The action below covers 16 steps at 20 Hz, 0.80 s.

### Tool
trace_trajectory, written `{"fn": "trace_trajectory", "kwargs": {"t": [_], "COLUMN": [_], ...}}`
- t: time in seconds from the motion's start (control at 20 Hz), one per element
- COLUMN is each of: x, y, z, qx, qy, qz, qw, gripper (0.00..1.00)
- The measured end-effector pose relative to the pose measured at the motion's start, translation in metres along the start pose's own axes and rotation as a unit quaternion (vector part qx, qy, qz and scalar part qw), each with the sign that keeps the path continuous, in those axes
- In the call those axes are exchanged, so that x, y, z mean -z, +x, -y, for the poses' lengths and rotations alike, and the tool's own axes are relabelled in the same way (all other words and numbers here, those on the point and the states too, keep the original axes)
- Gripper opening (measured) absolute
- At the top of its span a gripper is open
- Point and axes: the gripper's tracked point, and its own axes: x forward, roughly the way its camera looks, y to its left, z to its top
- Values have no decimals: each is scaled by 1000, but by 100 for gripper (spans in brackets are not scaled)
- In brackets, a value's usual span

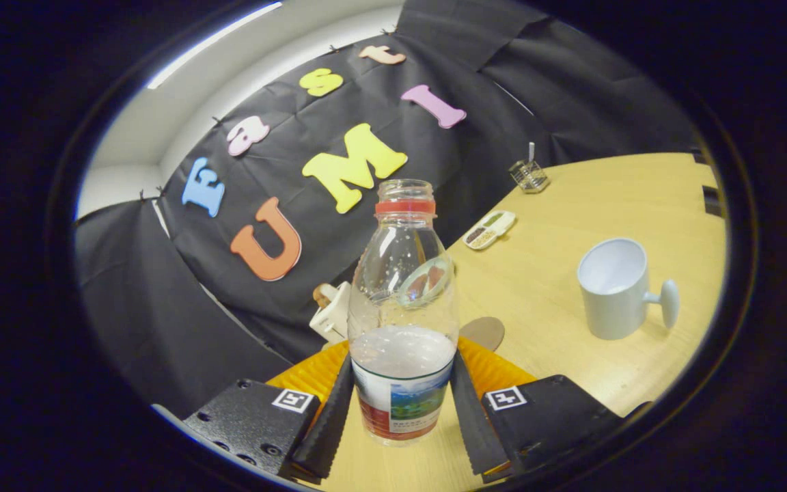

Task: Take the bottle from table, then pour the juice into the cup, finally place the bottle on the coaster

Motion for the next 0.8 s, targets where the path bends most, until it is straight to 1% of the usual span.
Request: {"fn": "trace_trajectory", "kwargs": {"t": [0.2,0.4,0.6,0.8], "x": [-5,-13,-17,-32], "y": [-1,-3,-4,-8], "z": [3,1,-4,0], "qx": [-15,-41,-50,-57], "qy": [66,159,189,221], "qz": [-7,-12,-13,-6], "qw": [998,986,981,973], "gripper": [77,76,77,76]}}
